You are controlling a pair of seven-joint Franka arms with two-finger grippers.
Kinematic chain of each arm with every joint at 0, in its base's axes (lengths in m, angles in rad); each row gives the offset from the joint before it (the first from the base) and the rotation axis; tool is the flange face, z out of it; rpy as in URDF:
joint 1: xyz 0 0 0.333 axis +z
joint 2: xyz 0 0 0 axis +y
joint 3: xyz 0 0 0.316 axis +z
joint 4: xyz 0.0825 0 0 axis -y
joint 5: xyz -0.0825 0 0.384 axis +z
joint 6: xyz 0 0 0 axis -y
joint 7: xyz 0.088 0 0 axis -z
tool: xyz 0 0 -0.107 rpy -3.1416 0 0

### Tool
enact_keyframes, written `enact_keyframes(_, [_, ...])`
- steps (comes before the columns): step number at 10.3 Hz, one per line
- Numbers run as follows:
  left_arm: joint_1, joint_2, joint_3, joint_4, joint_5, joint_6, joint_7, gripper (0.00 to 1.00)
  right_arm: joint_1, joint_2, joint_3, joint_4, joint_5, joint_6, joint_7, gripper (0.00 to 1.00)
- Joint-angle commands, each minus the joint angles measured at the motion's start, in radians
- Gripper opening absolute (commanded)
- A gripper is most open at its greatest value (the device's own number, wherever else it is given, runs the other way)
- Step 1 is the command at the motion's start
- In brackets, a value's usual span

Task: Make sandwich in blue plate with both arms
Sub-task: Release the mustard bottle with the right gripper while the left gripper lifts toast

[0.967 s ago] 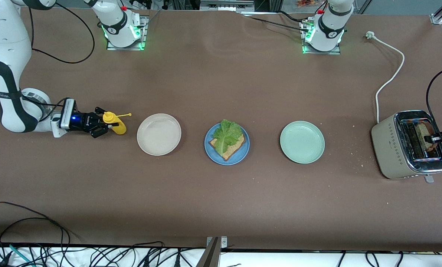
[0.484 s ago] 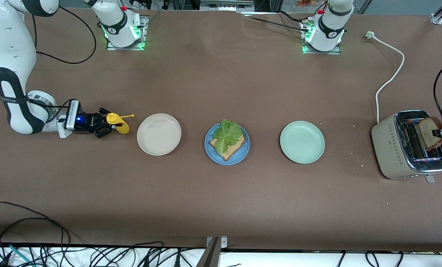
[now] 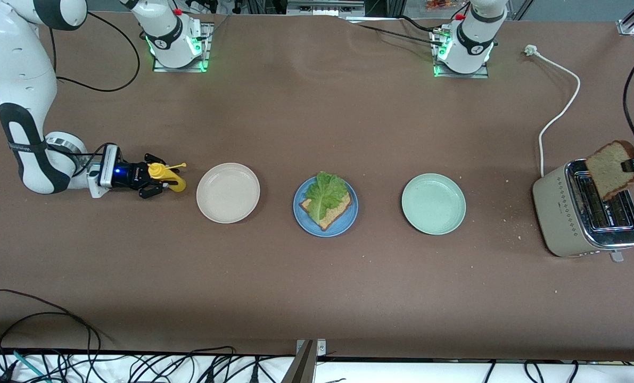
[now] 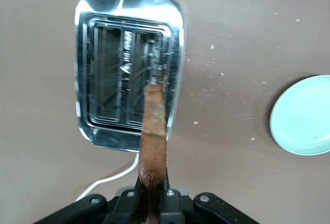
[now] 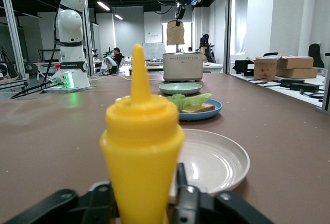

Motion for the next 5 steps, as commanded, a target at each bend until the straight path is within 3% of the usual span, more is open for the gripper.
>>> enact_keyframes(1, [0.001,-0.012,-0.118,-0.041,-0.027,-0.011,-0.215,0.00,-0.014,-0.001,-0.002,0.016,-0.003,-0.019,-0.048,1.00])
enact_keyframes(3, [0.000,-0.006,-0.190,-0.053,-0.093,-0.011,-0.358,0.00,-0.015,-0.040,-0.077,0.020,-0.022,-0.012,-0.019,1.00])
enact_keyframes(5, [-0.002,0.016,-0.253,-0.053,-0.179,-0.001,-0.456,0.00,-0.014,-0.094,-0.150,0.020,-0.137,0.001,0.060,1.00])
